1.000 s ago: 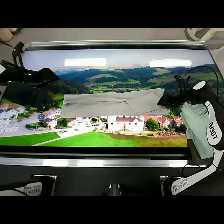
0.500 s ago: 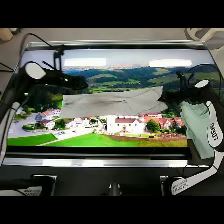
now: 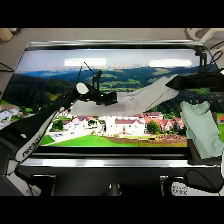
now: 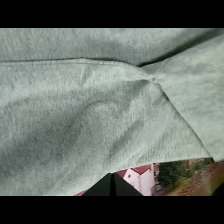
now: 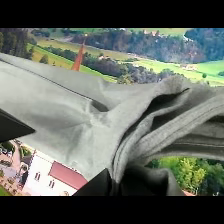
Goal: Fold the shirts.
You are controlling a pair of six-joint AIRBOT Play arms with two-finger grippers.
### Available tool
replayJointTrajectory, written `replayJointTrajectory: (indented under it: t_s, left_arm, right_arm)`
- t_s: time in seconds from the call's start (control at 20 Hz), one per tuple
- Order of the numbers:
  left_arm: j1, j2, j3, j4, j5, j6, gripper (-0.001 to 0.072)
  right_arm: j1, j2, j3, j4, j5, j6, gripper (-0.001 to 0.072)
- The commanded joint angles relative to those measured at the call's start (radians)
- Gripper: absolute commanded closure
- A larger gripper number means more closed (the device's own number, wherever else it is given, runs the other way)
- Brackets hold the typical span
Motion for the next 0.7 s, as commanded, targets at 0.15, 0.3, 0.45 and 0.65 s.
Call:
replayJointTrajectory:
  t_s: [0.15,0.3,0.45,0.65]
  left_arm:
    - [-0.143,-0.187,0.091,-0.314,0.078,-0.008,0.0680]
    - [-0.211,-0.219,0.127,-0.361,0.149,-0.010,0.0680]
    - [-0.204,-0.216,0.137,-0.363,0.159,-0.007,0.0680]
    - [-0.067,-0.097,0.137,-0.228,0.074,0.075,0.0681]
  right_arm:
    - [-0.001,0.201,0.001,0.007,0.108,0.029,0.0685]
    - [-0.001,0.246,0.001,0.005,0.145,0.050,0.0684]
    - [0.000,0.261,0.001,-0.043,0.129,0.066,0.0685]
    - [0.092,0.208,0.001,-0.036,-0.002,0.072,0.0685]
